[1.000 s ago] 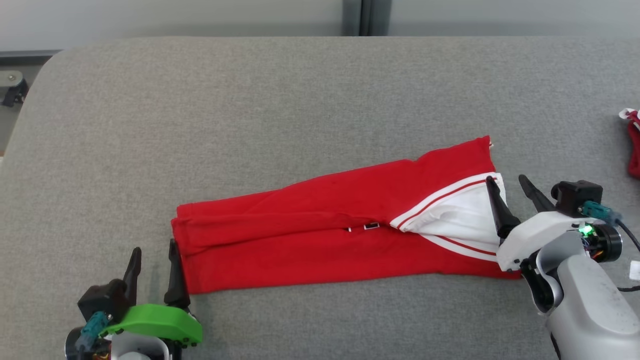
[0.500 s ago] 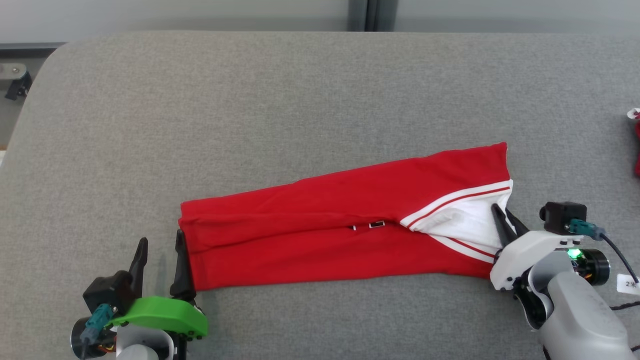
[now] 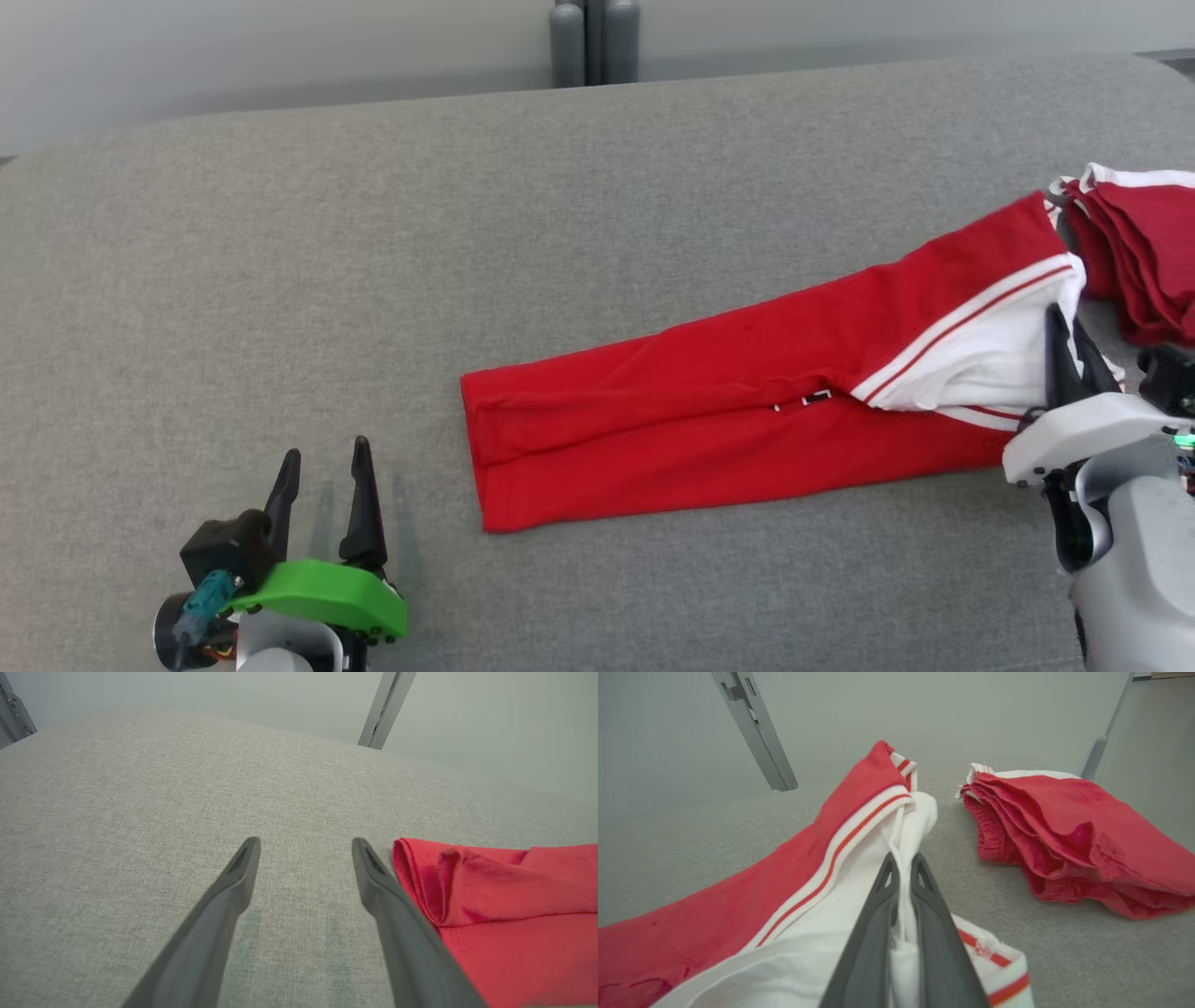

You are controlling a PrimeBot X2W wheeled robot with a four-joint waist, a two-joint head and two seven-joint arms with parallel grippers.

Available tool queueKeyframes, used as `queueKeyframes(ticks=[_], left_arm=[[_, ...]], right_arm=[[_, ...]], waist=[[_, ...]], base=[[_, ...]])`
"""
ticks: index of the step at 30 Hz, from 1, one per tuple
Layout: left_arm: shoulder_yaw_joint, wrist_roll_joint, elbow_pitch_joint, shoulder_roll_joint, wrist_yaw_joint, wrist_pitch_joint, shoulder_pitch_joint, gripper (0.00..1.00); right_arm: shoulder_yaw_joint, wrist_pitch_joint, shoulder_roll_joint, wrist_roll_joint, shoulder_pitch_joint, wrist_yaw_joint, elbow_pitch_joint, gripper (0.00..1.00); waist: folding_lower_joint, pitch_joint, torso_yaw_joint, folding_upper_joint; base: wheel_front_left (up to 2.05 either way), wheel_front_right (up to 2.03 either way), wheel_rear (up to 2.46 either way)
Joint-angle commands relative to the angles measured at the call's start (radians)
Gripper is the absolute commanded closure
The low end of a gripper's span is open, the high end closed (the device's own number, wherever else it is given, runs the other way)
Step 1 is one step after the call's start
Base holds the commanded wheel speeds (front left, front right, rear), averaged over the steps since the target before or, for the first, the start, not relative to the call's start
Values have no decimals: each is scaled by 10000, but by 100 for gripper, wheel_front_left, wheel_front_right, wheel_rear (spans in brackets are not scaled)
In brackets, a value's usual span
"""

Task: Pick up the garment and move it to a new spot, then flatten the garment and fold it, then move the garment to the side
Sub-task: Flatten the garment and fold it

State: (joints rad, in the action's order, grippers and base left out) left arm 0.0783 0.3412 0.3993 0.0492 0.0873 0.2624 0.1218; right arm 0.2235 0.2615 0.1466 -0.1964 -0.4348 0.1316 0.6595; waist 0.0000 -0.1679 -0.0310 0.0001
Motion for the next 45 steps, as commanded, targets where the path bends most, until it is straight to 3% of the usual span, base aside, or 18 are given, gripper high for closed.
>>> queueKeyframes(ticks=[1, 4, 10, 19, 27, 28, 29, 30, 33, 37, 45], left_arm=[[42, 48, 24, 34, -23, 27, -66, 0], [74, 76, 41, 37, -26, 27, -58, 0], [204, 97, 135, 36, -30, 27, -105, 0], [596, 67, 183, 35, -76, 27, -426, 0], [858, 237, 88, 34, -106, 27, -282, 0], [921, 244, 120, 35, -108, 27, -270, 0], [954, 252, 150, 37, -126, 27, -266, 0], [983, 265, 166, 35, -148, 27, -242, 0], [949, 268, 166, 34, -172, 27, -192, 0], [674, 140, 106, 34, -199, 27, -289, 0], [211, -193, -40, 35, -134, 27, -349, 0]], right_arm=[[-180, 37, -97, -64, 186, -22, -508, 100], [-864, 38, -412, -343, 430, -19, -1440, 100], [-3214, 40, -798, -1397, 882, -19, -2458, 100], [-6857, -207, -932, -4703, 877, -17, -2677, 100], [-9299, -21, -933, -6022, -464, -17, -1634, 100], [-9531, -13, -937, -6188, -647, -17, -1418, 89], [-9626, 14, -925, -6274, -813, -17, -1272, 66], [-9706, 32, -926, -6385, -988, -17, -1107, 2], [-9155, 33, -924, -6325, -1171, -17, -975, 0], [-7804, 37, -926, -5345, -872, -17, -765, 0], [-4023, 40, -940, -2017, 463, -17, -1112, 0]], waist=[[0, 84, -163, -1], [0, 102, -175, -1], [0, 210, 143, -1], [0, 743, 922, -1], [0, 629, 1355, -1], [0, 625, 1409, -1], [0, 627, 1436, -1], [0, 620, 1463, -1], [0, 605, 1446, -1], [0, 606, 1197, -1], [0, 643, 442, -1]], base=[[0, 0, 0], [0, 0, 0], [0, 0, 0], [0, 0, 0], [0, 0, 0], [0, 0, 0], [0, 0, 0], [0, 0, 0], [0, 0, 0], [0, 0, 0], [0, 0, 0]])
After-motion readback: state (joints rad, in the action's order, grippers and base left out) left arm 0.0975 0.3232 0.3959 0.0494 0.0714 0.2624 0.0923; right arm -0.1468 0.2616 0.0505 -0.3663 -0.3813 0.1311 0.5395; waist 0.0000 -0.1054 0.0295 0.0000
